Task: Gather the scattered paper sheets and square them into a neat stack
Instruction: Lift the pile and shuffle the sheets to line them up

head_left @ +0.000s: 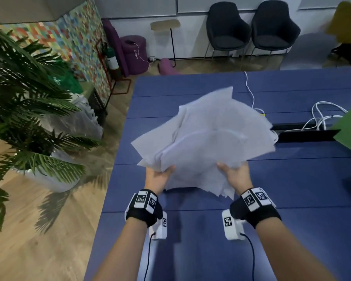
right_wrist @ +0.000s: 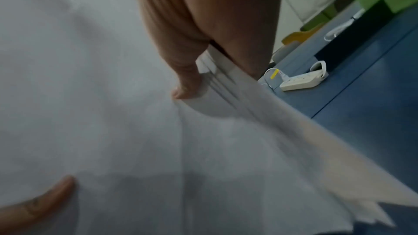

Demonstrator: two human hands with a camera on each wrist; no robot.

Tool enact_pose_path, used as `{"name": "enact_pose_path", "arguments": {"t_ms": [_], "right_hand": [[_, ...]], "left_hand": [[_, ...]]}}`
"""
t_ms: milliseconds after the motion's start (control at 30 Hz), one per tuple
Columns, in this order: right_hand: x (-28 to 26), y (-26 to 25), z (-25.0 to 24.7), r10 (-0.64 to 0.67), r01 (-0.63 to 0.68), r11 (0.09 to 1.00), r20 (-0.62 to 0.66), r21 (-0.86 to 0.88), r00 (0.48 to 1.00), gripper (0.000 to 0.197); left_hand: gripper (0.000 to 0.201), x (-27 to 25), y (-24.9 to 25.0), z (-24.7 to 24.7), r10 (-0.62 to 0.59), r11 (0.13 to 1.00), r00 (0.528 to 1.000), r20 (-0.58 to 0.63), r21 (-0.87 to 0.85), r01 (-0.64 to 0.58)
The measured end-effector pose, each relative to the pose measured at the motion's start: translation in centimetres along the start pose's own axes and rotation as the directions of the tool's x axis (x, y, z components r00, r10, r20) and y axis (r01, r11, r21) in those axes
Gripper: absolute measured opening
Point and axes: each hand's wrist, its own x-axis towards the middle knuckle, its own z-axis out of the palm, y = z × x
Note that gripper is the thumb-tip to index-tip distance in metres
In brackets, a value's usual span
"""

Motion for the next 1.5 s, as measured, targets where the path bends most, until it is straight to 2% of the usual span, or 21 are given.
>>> {"name": "enact_pose_path", "arguments": {"t_ms": [100, 233, 300, 367, 433, 500, 567, 633, 733, 766, 833, 900, 1000, 1066, 1133, 1233, 1366, 1433, 1500], "right_hand": [[-0.9, -3.5, 0.3, -0.047, 0.056, 0.991, -0.077, 0.118, 0.996, 0.020], [-1.8, -4.6, -1.9, -0.081, 0.076, 0.995, 0.089, 0.060, 0.993, 0.013], [-1.7, -3.6, -2.7, -0.021, 0.031, 0.999, 0.197, -0.045, 0.980, 0.019], [-1.7, -2.3, -3.1, 0.062, -0.044, 0.996, 0.264, -0.075, 0.962, 0.027], [-1.5, -1.5, -2.9, 0.068, -0.042, 0.993, 0.242, -0.109, 0.968, 0.036], [-1.5, -1.8, -2.2, -0.010, 0.032, 0.990, 0.159, -0.139, 0.987, 0.036], [-1.7, -2.7, -1.8, -0.029, 0.031, 0.999, 0.064, -0.020, 0.997, 0.035], [-1.7, -3.4, -1.9, -0.047, 0.044, 0.994, 0.027, 0.101, 0.999, 0.033], [-1.7, -3.3, -1.9, 0.028, -0.032, 0.997, 0.057, 0.071, 0.998, 0.030], [-1.6, -3.2, -1.7, 0.065, -0.071, 0.995, 0.077, 0.073, 0.995, 0.031], [-1.1, -3.3, -1.2, 0.058, -0.067, 0.993, 0.082, 0.101, 0.995, 0.034], [-0.8, -3.6, -1.1, 0.048, -0.054, 0.992, 0.048, 0.117, 0.998, 0.036], [-0.4, -3.9, -1.6, 0.014, -0.022, 0.992, 0.069, 0.120, 0.998, 0.037], [-0.2, -3.5, -1.8, 0.030, -0.041, 0.997, 0.158, 0.070, 0.987, 0.032], [-0.2, -3.0, -1.4, 0.056, -0.059, 0.998, 0.195, 0.009, 0.979, 0.028], [0.2, -3.0, -1.0, 0.013, -0.015, 0.999, 0.061, 0.036, 0.998, 0.022], [0.3, -4.0, -2.0, -0.043, 0.040, 0.995, 0.028, 0.090, 0.999, 0.028], [0.2, -4.2, -2.7, -0.027, 0.022, 0.998, 0.077, 0.057, 0.997, 0.026], [-0.1, -3.9, -2.9, -0.009, 0.004, 1.000, 0.194, 0.025, 0.981, 0.022]], "left_hand": [[0.025, 0.0, 2.1, 0.2, 0.045, 0.998, 0.994, -0.095, -0.029, -0.048], [0.025, -0.1, 3.8, -1.3, 0.104, 0.991, 0.992, -0.067, -0.078, -0.109], [0.032, -0.2, 3.7, -2.1, 0.091, 0.992, 0.996, 0.000, -0.084, -0.091], [0.034, -0.3, 3.2, -2.4, 0.079, 0.997, 0.994, 0.079, -0.026, -0.077], [0.034, -0.5, 3.5, -1.9, 0.081, 0.996, 0.988, 0.132, 0.032, -0.086], [0.034, -0.7, 4.5, -1.3, 0.126, 0.991, 0.985, 0.118, 0.029, -0.131], [0.036, -0.6, 5.1, -1.3, 0.157, 0.988, 0.985, 0.065, -0.008, -0.157], [0.033, -0.4, 5.1, -1.7, 0.147, 0.989, 0.989, 0.010, -0.030, -0.147], [0.059, -0.3, 4.0, -1.7, 0.056, 0.998, 0.998, -0.021, 0.017, -0.055], [0.058, -0.5, 3.9, -1.3, 0.044, 0.999, 0.999, -0.004, 0.026, -0.044], [0.054, -0.7, 3.9, -0.4, 0.064, 0.997, 0.997, 0.038, 0.036, -0.065], [0.049, -0.4, 3.9, -0.2, 0.070, 0.998, 0.998, 0.005, -0.008, -0.070], [0.034, 0.8, 3.0, -1.0, -0.055, 0.998, 0.996, -0.067, -0.036, 0.053], [0.021, 1.0, 2.3, -1.1, -0.105, 0.993, 0.994, -0.014, 0.054, 0.106], [0.019, 1.1, 1.8, -0.8, -0.093, 0.989, 0.996, 0.009, 0.120, 0.092], [0.017, 1.0, 1.6, -0.4, -0.054, 0.991, 0.998, -0.034, 0.124, 0.057], [0.019, 0.4, 2.5, -0.7, -0.012, 0.997, 0.996, -0.088, 0.071, 0.019], [0.022, 0.2, 3.1, -0.9, -0.017, 1.000, 0.996, -0.092, -0.017, 0.016], [0.025, 0.1, 3.2, -1.0, -0.031, 0.996, 0.996, -0.079, -0.082, 0.024]]}}
